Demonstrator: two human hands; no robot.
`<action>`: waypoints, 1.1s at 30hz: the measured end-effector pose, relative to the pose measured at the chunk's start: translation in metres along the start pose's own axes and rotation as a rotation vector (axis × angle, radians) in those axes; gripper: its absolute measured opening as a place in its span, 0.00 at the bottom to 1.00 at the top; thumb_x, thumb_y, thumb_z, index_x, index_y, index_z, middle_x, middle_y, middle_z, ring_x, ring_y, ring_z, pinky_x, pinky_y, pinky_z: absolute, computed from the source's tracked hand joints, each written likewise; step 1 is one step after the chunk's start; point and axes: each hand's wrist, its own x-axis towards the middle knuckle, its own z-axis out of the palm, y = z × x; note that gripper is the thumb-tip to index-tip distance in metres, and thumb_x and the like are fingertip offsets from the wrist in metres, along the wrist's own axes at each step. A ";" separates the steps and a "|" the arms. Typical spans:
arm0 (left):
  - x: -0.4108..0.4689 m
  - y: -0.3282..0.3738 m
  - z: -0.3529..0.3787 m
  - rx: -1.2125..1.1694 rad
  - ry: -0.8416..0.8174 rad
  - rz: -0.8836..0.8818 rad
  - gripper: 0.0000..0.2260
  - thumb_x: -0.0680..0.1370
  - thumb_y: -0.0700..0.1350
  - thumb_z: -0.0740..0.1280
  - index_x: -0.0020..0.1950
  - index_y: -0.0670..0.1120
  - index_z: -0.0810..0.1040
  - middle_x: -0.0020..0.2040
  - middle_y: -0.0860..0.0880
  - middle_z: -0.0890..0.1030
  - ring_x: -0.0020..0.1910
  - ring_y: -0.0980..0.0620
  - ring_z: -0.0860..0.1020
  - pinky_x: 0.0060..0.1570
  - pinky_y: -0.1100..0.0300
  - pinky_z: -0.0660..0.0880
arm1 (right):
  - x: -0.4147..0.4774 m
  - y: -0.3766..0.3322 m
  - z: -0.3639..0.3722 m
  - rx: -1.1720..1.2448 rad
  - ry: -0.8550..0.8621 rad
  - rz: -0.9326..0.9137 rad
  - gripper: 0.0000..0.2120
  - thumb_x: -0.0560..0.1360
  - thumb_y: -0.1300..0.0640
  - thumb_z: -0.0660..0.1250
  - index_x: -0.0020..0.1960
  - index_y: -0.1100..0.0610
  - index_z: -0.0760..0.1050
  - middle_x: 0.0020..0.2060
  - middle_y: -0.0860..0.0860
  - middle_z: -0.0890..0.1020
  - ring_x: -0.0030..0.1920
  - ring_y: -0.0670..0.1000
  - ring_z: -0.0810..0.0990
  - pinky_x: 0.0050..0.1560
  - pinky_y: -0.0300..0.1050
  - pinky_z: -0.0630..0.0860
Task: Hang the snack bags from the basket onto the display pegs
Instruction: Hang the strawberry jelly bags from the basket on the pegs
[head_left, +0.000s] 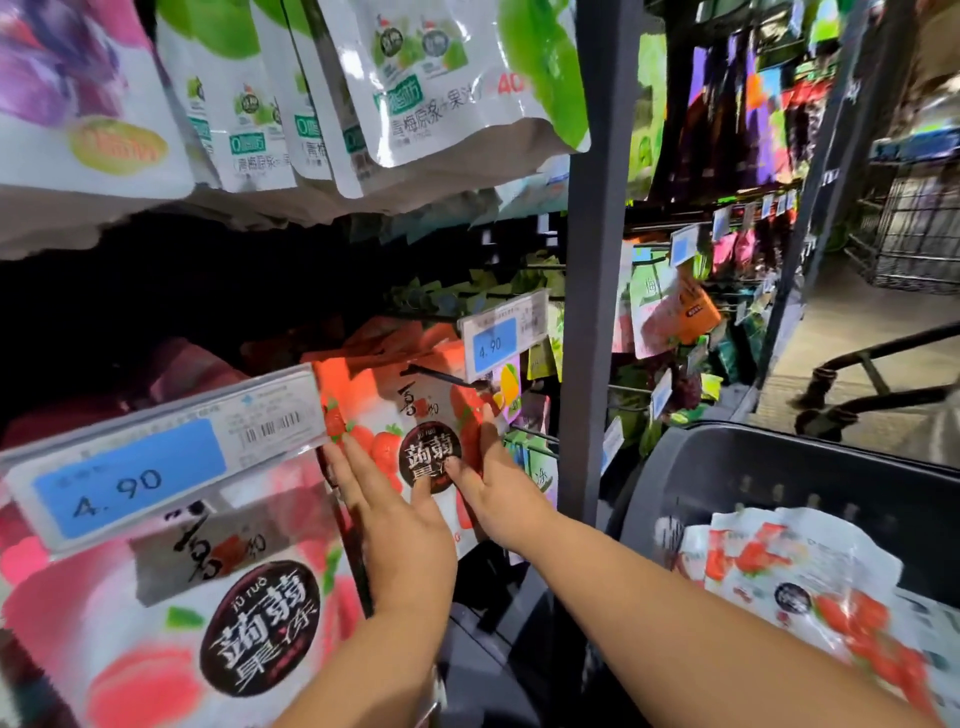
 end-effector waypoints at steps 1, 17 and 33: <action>-0.003 0.000 -0.002 0.021 -0.010 0.035 0.38 0.80 0.37 0.63 0.80 0.50 0.41 0.78 0.57 0.36 0.79 0.49 0.51 0.66 0.55 0.62 | -0.003 -0.001 -0.001 0.002 0.003 0.007 0.33 0.82 0.45 0.59 0.80 0.52 0.48 0.73 0.56 0.68 0.70 0.60 0.70 0.68 0.50 0.69; -0.061 0.016 0.033 0.243 -0.535 0.568 0.10 0.76 0.46 0.66 0.57 0.50 0.76 0.51 0.55 0.75 0.55 0.51 0.69 0.55 0.64 0.61 | -0.093 0.061 -0.126 -0.320 0.154 0.140 0.11 0.79 0.48 0.66 0.39 0.50 0.77 0.34 0.45 0.78 0.42 0.48 0.76 0.43 0.44 0.69; -0.097 0.037 0.096 0.316 -0.904 0.953 0.27 0.76 0.60 0.41 0.36 0.45 0.73 0.32 0.49 0.75 0.37 0.48 0.68 0.43 0.58 0.57 | -0.150 0.213 -0.208 -0.999 -0.402 0.291 0.42 0.63 0.32 0.74 0.73 0.43 0.67 0.72 0.46 0.66 0.72 0.51 0.67 0.69 0.53 0.68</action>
